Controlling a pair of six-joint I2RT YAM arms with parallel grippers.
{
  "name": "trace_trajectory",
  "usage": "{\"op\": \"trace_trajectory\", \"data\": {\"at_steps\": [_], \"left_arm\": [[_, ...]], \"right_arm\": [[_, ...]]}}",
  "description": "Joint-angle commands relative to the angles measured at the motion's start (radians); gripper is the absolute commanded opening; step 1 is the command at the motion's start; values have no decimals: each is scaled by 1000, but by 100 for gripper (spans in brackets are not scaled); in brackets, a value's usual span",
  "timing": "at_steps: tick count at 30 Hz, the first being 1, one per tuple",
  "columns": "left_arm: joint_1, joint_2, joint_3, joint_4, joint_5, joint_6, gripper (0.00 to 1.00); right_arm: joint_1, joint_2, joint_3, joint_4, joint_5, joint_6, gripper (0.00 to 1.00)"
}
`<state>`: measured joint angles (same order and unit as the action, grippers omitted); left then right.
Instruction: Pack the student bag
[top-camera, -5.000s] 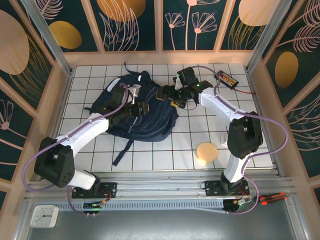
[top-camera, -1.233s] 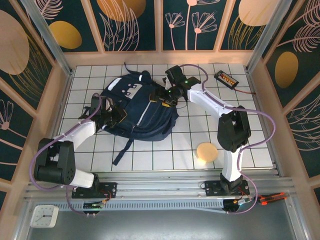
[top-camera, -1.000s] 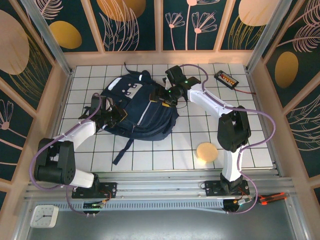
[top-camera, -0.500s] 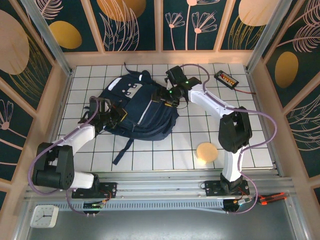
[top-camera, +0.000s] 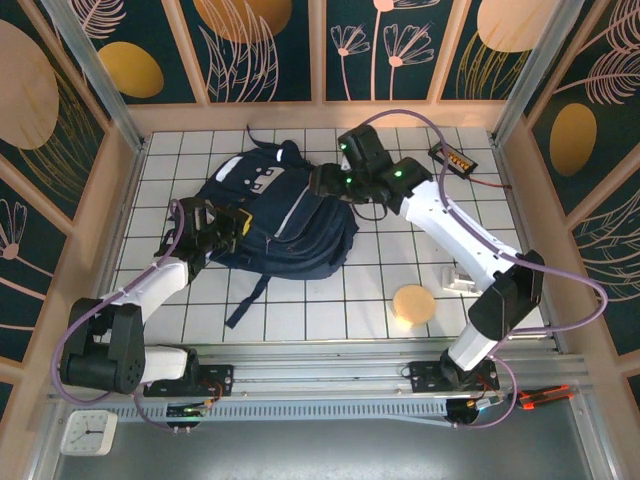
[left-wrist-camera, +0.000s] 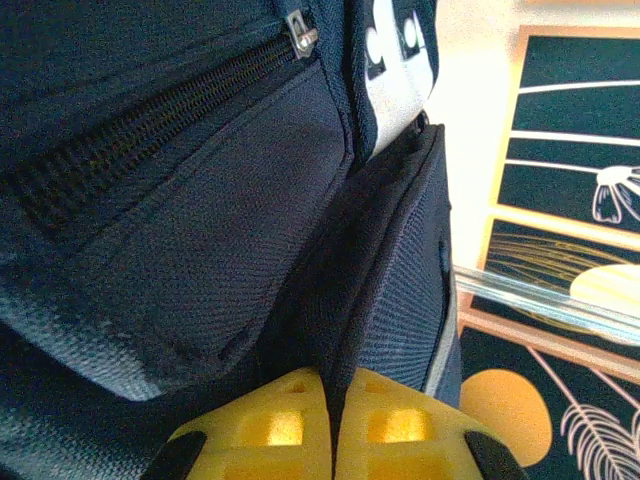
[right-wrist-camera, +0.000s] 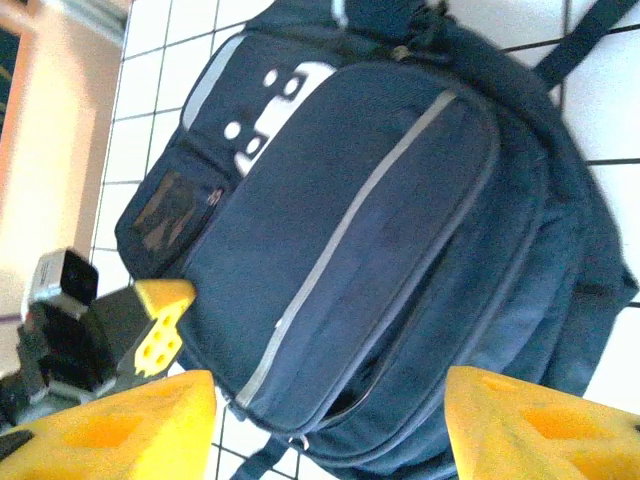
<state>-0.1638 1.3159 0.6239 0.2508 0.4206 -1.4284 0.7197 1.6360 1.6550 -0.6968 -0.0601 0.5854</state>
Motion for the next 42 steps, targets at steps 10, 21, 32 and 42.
{"op": "trace_trajectory", "data": {"at_steps": [10,21,32,42], "left_arm": [[-113,15,52,193,-65,-144,0],[-151,24,91,151,-75,-138,0],[-158,-19,64,128,-88,-136,0],[-158,-22,52,145,-83,-142,0]], "right_arm": [[292,96,-95,23,181,-27,53],[293,73,-299,260,160,58,47],[262,105,-303,290,162,85,45],[236,154,-238,286,117,103,44]]}}
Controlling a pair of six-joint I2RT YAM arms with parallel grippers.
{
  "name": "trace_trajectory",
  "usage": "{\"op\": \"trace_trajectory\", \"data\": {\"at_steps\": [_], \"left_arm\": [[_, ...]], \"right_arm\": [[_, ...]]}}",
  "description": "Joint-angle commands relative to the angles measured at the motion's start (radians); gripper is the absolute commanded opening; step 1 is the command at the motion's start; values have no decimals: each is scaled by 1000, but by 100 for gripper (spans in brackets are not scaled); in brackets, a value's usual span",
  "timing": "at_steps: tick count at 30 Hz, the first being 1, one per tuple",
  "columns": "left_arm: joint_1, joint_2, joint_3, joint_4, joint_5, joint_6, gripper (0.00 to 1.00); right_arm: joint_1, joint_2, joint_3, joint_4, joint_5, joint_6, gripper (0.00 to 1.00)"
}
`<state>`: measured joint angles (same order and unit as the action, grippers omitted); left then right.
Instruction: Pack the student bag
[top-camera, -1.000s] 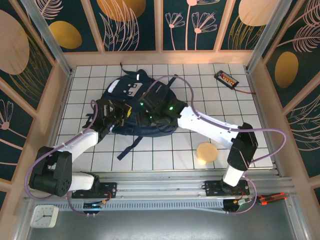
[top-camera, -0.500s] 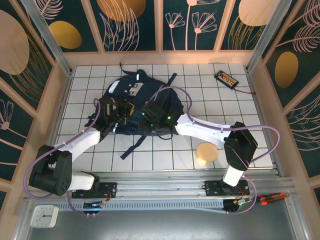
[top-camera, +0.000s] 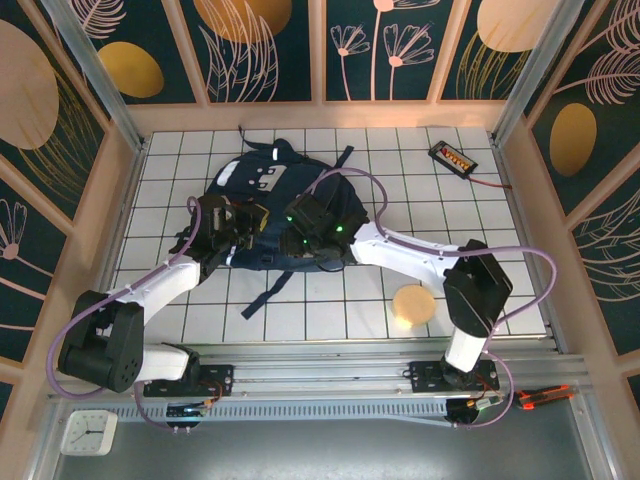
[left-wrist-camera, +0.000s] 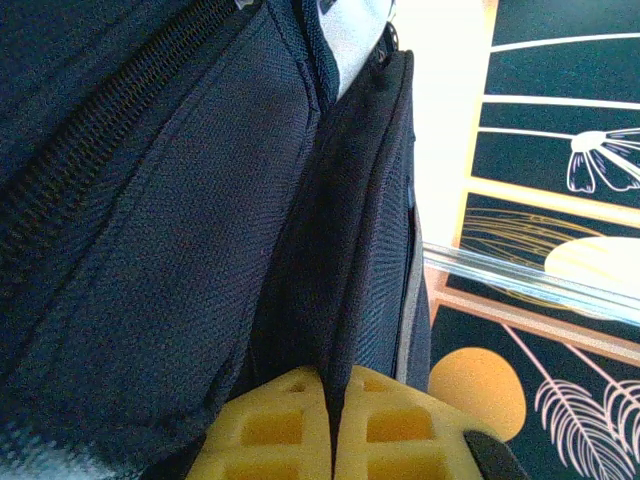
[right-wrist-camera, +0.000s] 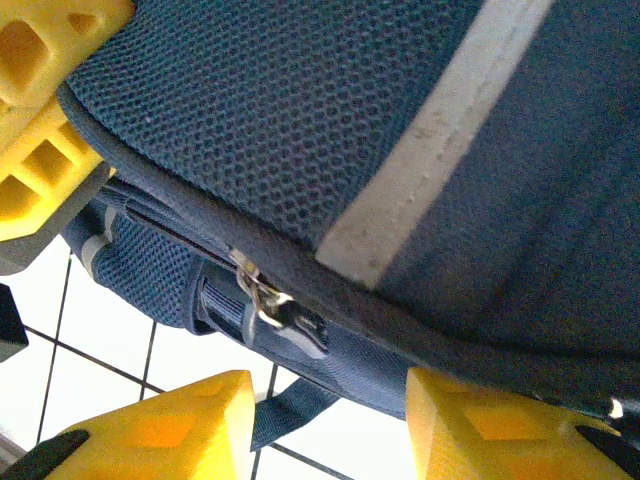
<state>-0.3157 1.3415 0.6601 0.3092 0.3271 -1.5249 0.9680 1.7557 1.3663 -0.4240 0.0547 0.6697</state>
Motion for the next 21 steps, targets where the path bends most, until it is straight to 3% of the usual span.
{"op": "trace_trajectory", "data": {"at_steps": [1,21], "left_arm": [[-7,-46,13,92,13,-48,0],[-7,-10,19,130,53,-55,0]], "right_arm": [[-12,44,61,11,-1,18,43],[-39,140,175,-84,65,50,33]]}}
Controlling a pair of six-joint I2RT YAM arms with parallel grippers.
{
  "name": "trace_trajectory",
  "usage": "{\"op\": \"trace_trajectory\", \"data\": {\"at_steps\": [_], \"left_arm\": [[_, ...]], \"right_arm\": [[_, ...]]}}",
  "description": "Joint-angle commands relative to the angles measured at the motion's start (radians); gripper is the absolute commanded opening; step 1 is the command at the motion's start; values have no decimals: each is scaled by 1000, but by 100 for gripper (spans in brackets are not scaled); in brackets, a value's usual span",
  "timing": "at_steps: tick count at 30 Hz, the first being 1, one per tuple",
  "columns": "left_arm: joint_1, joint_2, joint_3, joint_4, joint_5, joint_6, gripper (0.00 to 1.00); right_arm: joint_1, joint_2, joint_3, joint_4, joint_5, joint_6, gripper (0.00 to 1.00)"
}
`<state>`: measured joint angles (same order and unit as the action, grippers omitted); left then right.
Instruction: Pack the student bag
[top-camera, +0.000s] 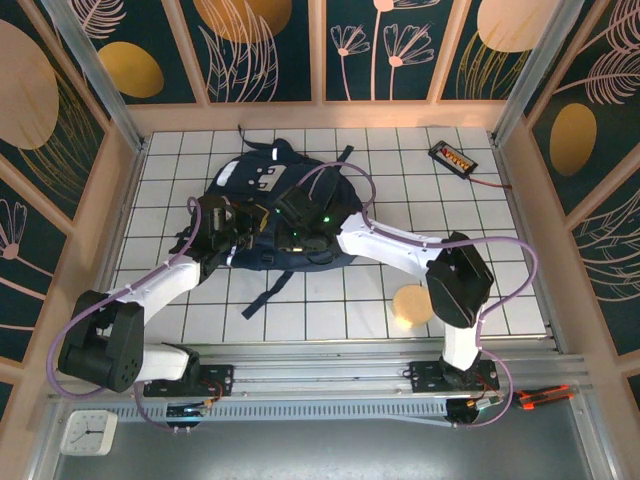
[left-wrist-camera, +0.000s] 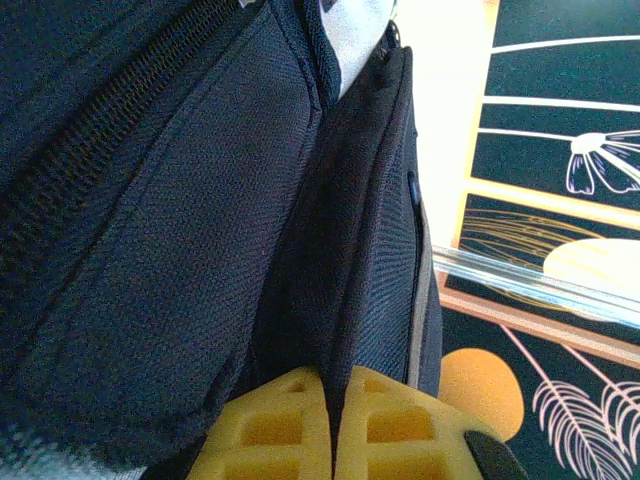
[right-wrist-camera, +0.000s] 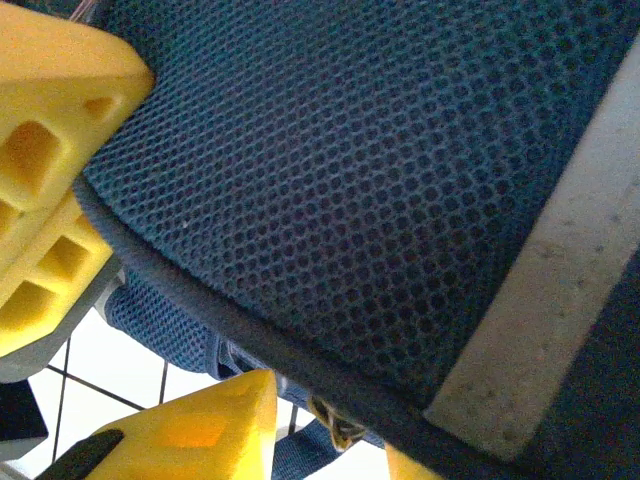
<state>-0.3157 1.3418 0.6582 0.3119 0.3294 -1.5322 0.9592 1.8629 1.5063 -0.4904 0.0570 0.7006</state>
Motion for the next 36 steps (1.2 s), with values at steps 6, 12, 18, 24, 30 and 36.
{"op": "trace_trajectory", "data": {"at_steps": [6,12,18,24,30,36], "left_arm": [[-6,0,27,130,63,-50,0],[-7,10,26,137,69,-51,0],[-7,27,30,152,70,-54,0],[-7,32,18,167,73,-51,0],[-7,31,-6,185,70,-41,0],[-6,19,18,106,61,55,0]], "right_arm": [[-41,67,74,-31,64,14,26],[-49,82,93,-46,62,12,15],[-60,81,109,-67,66,1,0],[-64,87,130,-93,53,-18,0],[-62,90,153,-140,38,-51,0],[-62,66,157,-188,37,-95,0]]}}
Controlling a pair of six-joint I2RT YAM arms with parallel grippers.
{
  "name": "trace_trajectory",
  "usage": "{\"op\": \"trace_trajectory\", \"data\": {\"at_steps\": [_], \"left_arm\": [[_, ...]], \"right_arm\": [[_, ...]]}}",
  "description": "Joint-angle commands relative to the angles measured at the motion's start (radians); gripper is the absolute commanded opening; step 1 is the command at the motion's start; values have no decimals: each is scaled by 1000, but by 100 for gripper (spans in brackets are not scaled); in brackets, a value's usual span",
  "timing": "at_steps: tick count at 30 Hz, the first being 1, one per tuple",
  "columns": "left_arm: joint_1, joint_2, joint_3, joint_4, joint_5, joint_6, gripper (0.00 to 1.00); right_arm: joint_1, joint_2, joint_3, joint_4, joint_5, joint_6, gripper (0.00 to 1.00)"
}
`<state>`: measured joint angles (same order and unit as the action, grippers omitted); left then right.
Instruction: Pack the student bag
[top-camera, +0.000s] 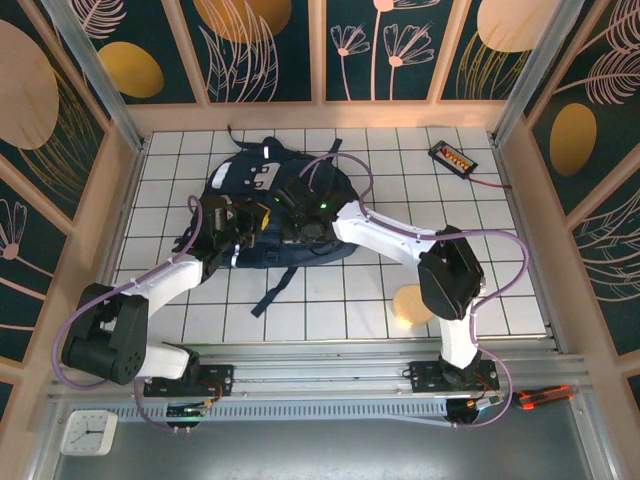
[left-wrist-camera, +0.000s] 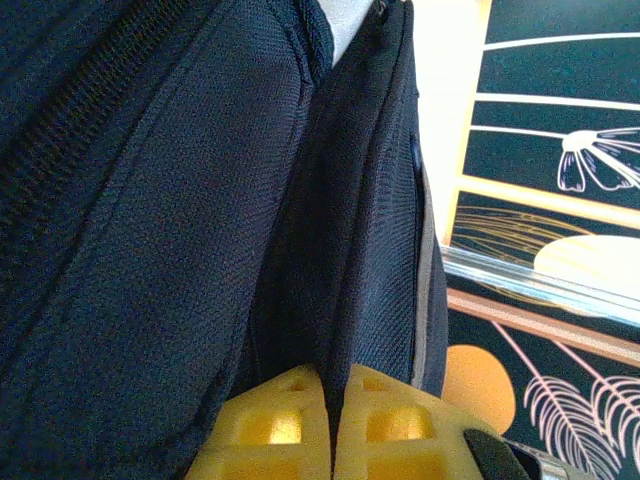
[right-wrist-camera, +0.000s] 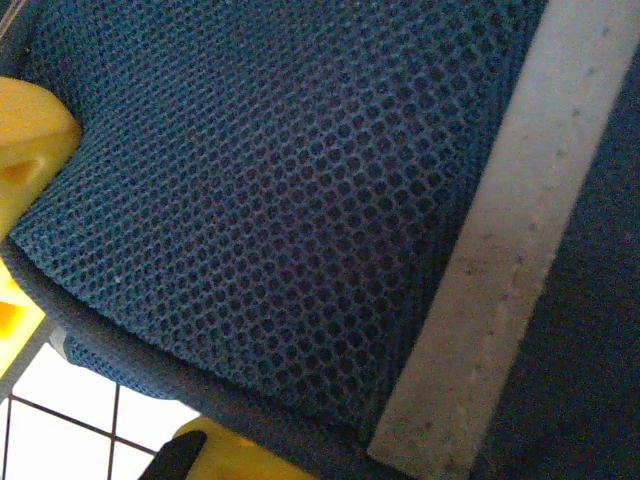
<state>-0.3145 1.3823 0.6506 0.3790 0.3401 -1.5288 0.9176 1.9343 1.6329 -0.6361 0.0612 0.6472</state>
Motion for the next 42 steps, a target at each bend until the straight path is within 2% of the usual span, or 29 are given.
{"op": "trace_trajectory", "data": {"at_steps": [1,7,15,42], "left_arm": [[-7,-27,26,34,45,65,0],[-7,-54,32,-1,36,171,0],[-5,-77,95,-211,43,392,0],[17,-20,194,-395,24,646,0]], "right_arm": [[-20,-9,28,-49,30,-49,0],[-20,-45,-4,-79,20,-87,0],[-26,-145,-110,-68,15,-119,0],[-64,-295,-269,-84,5,-159,0]]}}
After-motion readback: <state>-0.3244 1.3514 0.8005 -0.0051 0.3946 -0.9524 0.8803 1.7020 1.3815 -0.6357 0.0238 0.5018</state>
